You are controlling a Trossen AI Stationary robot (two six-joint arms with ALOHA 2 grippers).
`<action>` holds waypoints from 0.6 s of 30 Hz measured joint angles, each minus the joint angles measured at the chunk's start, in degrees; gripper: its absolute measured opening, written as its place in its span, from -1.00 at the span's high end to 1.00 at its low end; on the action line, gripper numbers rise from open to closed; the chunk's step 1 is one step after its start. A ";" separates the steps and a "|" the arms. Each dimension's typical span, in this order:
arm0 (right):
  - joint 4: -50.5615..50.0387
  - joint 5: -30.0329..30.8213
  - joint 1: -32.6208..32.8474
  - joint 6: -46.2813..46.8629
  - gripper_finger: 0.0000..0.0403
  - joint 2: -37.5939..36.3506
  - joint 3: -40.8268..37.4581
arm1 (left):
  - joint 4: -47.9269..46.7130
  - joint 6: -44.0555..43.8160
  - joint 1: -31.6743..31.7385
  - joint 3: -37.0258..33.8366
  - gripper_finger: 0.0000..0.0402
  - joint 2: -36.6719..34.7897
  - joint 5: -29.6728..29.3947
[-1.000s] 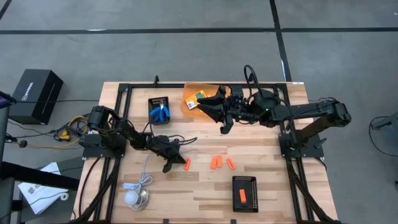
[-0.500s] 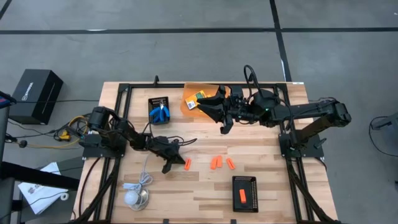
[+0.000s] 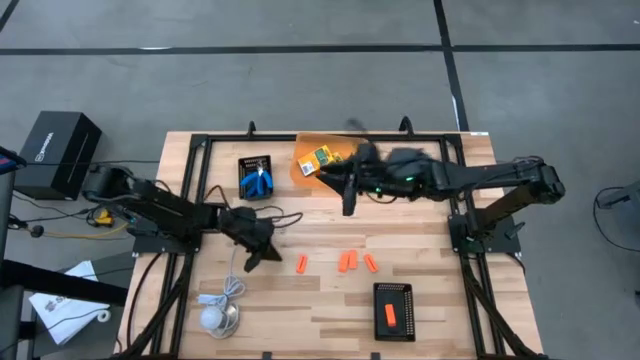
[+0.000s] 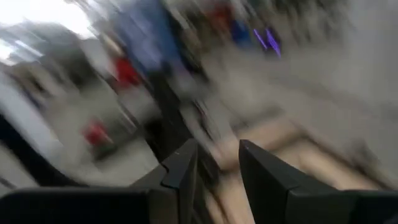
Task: Pick & Place School Supplies
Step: Put the eraser into the bottom black bin
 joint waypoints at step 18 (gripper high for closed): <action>-20.54 -8.55 13.60 39.38 0.67 -1.40 -30.55 | -1.65 -4.02 -0.41 -0.03 0.99 -7.77 -0.96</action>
